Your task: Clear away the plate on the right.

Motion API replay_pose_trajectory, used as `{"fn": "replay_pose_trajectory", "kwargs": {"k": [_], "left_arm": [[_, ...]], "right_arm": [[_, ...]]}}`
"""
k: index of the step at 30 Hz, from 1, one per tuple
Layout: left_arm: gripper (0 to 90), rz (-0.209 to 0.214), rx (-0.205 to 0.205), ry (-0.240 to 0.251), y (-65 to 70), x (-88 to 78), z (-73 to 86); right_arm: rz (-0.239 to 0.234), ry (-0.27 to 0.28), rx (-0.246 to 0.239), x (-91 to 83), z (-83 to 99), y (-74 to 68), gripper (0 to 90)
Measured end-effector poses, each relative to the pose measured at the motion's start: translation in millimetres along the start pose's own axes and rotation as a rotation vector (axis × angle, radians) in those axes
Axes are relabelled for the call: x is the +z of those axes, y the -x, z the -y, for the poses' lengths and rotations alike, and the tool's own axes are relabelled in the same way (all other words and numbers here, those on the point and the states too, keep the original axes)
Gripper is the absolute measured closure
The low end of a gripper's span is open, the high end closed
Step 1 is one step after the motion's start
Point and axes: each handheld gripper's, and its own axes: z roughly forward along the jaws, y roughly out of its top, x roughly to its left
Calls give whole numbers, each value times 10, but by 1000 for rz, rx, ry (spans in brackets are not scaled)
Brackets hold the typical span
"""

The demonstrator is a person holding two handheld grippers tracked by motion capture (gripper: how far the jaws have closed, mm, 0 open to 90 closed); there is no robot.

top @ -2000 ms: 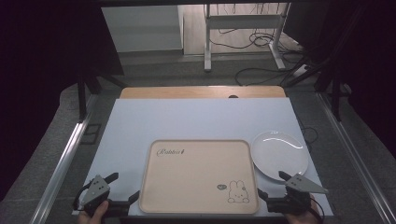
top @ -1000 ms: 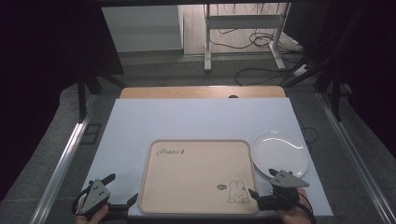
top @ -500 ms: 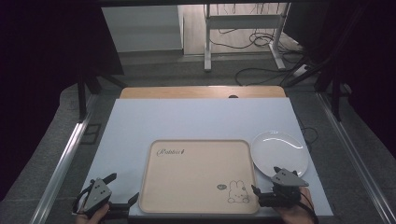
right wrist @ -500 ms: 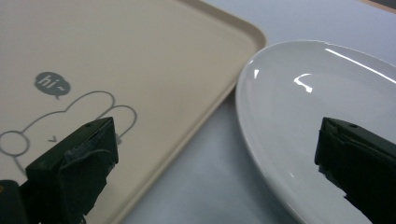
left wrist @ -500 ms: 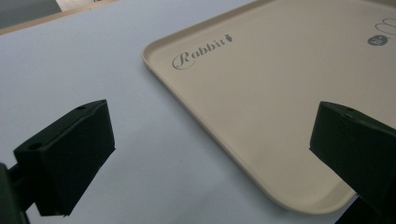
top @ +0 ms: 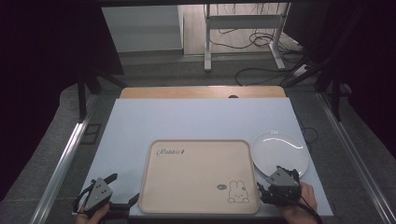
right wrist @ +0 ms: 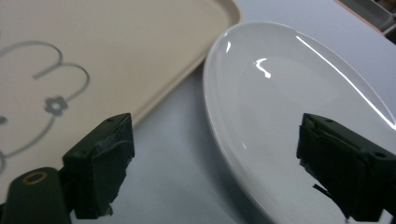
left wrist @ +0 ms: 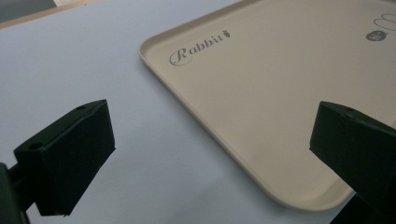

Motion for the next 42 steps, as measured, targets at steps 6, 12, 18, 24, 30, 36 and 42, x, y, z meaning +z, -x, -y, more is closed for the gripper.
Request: {"fn": "replay_pose_trajectory", "kwargs": {"k": [6, 12, 18, 24, 30, 36, 42], "left_arm": [[0, 16, 6, -7, 0, 9, -2], [0, 24, 9, -11, 0, 12, -2], [0, 33, 12, -16, 0, 18, -3], [0, 35, 16, -21, -3, 18, -3], [0, 34, 13, -20, -5, 16, -1], [0, 37, 12, -22, -6, 18, -1], [0, 40, 10, -24, -7, 20, -1]], "right_arm": [[43, -57, -74, 9, -29, -27, 229], [109, -110, -170, 28, -59, -57, 282], [161, -140, -275, 49, -85, -114, 339], [223, -189, -420, 101, -96, -192, 398], [247, -241, -525, 146, -103, -255, 447], [286, -287, -578, 200, -104, -280, 488], [328, -327, -639, 258, -99, -288, 521]]}}
